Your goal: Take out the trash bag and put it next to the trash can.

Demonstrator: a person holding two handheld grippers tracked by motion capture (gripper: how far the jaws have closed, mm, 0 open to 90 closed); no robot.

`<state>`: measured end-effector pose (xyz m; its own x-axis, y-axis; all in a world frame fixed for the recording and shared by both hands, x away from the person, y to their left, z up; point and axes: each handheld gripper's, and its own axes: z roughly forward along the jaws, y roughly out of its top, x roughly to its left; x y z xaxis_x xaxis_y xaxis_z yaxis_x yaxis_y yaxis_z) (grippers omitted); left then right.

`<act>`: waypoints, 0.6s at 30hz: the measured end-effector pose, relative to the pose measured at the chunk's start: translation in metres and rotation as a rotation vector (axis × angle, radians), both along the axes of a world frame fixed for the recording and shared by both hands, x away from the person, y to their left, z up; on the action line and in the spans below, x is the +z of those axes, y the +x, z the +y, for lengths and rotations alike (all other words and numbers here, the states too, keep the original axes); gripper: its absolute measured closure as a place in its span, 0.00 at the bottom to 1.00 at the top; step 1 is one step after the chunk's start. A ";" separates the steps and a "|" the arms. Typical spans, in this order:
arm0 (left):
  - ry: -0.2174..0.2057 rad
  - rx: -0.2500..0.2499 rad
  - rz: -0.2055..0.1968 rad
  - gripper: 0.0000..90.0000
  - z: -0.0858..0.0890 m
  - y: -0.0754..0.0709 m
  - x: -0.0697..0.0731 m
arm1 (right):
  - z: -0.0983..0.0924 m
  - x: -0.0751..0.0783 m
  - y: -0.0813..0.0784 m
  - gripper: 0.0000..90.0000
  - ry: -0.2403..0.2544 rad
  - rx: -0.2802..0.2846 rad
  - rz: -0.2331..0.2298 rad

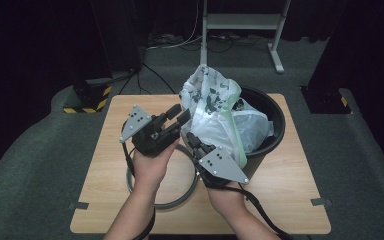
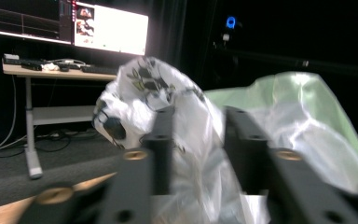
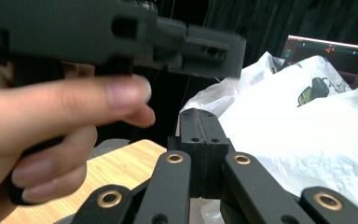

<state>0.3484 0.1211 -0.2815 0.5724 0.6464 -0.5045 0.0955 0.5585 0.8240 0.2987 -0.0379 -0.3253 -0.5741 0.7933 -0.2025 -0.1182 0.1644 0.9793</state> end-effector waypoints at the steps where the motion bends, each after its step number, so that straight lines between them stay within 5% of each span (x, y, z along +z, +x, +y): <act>1: -0.025 0.003 0.012 0.50 0.003 0.002 0.003 | 0.000 0.000 0.000 1.00 0.000 0.002 -0.001; 5: -0.080 -0.024 0.070 0.27 0.007 0.011 0.012 | -0.001 0.000 -0.001 1.00 -0.002 0.006 -0.002; 9: -0.005 -0.037 0.145 0.20 -0.005 0.027 0.014 | -0.001 -0.002 -0.001 1.00 -0.007 0.009 -0.005; 11: 0.013 -0.050 0.163 0.19 -0.008 0.032 0.013 | -0.001 -0.003 -0.001 1.00 -0.010 0.010 -0.003; 13: 0.024 -0.091 0.241 0.19 -0.017 0.043 0.010 | 0.000 -0.005 -0.001 1.00 -0.015 0.014 -0.001; 16: 0.059 -0.114 0.282 0.20 -0.023 0.048 0.009 | 0.000 -0.006 -0.002 1.00 -0.018 0.016 0.001; 18: 0.107 -0.141 0.300 0.34 -0.026 0.051 0.007 | 0.000 -0.009 -0.003 1.00 -0.026 0.020 0.000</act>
<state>0.3995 0.0946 -0.2740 0.4957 0.6299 -0.5979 0.4125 0.4350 0.8004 0.2960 -0.0378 -0.3339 -0.5894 0.7763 -0.2234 -0.1221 0.1877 0.9746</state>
